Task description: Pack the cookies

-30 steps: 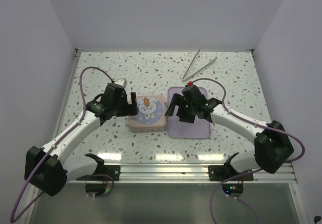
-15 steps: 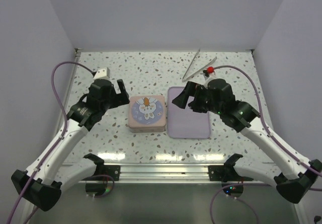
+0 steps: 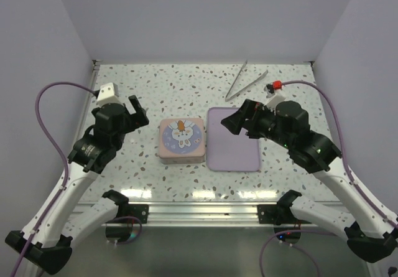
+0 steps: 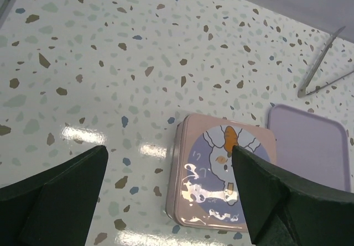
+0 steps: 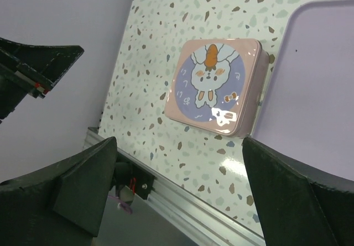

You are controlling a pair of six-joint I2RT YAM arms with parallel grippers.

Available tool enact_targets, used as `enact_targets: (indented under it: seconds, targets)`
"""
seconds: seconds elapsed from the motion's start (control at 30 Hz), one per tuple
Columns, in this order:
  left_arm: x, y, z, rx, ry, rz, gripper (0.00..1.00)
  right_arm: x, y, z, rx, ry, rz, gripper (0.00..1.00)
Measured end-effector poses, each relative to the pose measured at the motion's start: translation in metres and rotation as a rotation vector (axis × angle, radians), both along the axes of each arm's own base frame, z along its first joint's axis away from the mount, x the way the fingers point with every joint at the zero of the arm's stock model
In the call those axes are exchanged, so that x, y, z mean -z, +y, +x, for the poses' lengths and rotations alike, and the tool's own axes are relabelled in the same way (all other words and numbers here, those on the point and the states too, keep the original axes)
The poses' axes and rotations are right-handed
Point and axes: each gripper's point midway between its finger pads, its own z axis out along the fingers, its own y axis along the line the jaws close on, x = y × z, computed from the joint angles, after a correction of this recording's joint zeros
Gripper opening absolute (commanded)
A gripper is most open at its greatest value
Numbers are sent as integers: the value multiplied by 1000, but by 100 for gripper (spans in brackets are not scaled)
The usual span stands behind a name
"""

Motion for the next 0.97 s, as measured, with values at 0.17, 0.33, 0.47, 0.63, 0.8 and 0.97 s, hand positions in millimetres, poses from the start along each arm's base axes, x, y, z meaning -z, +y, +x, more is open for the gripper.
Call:
enact_targets:
  seconds: [0.17,0.33,0.47,0.63,0.8,0.97]
  targets:
    - [-5,5,6,-36,-26,15,100,-19,-6,0,7,-49,-16,99]
    - [-12,4,19,-57,-33,31,100,-39,-9,-1,0,-98,-19,99]
    - [-24,5,26,-66,-59,45,100,-40,-11,0,2,-117,-34,99]
    - [-44,7,32,-82,-101,55,100,-45,-8,7,-6,-138,-62,99]
    - [-48,7,37,-92,-114,53,100,-48,-7,10,-11,-154,-74,99]
    - [-50,7,37,-97,-121,53,100,-49,-8,10,-15,-165,-84,99]
